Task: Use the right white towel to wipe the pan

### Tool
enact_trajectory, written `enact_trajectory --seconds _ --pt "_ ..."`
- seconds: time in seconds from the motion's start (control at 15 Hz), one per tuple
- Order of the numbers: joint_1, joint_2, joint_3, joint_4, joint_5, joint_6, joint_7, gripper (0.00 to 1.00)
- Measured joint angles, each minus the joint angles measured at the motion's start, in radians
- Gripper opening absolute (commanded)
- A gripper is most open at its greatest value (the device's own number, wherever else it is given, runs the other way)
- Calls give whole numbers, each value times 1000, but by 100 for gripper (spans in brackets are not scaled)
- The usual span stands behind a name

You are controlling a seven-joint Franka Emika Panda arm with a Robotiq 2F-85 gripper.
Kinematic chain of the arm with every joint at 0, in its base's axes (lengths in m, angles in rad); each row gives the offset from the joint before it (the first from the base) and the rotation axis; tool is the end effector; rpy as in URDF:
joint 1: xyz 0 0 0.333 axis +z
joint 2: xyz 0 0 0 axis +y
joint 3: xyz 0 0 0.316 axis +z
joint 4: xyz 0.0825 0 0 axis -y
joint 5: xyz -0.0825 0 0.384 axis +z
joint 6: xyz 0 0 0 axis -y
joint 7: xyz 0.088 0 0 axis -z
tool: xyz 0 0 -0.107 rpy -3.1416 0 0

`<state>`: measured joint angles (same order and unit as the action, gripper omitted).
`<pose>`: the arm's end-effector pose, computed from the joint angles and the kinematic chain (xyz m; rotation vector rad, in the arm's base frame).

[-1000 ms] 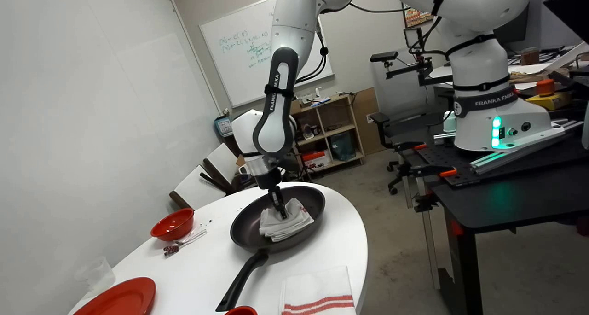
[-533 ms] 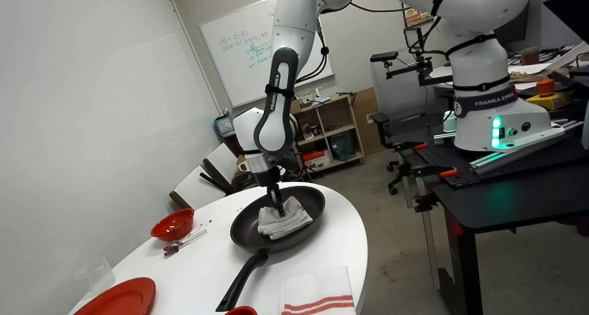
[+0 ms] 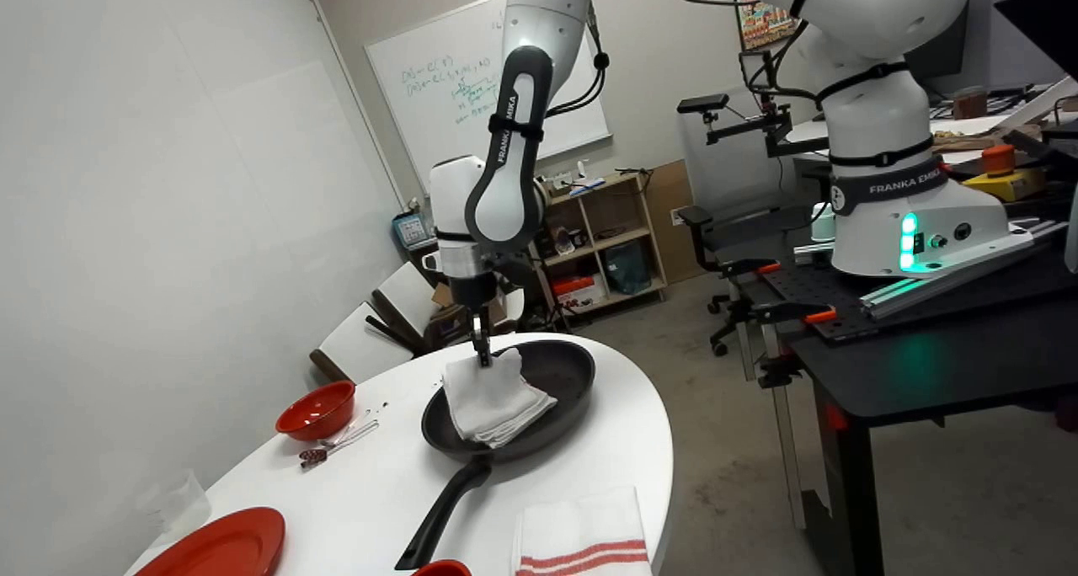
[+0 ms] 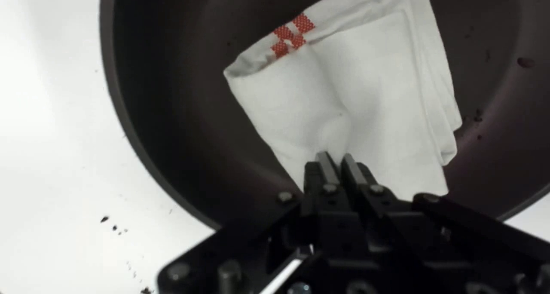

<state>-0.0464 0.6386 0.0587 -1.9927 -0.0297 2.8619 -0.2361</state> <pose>0.6244 0.0082 0.1594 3.0899 0.4046 0.3647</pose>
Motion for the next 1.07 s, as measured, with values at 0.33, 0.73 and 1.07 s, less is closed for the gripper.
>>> enact_trajectory --seconds 0.33,0.73,1.07 --pt "-44 -170 38 -180 22 160 19 1" --pt "-287 -297 267 -308 140 233 -14 1" --pt "-442 -356 394 -293 222 109 -22 2"
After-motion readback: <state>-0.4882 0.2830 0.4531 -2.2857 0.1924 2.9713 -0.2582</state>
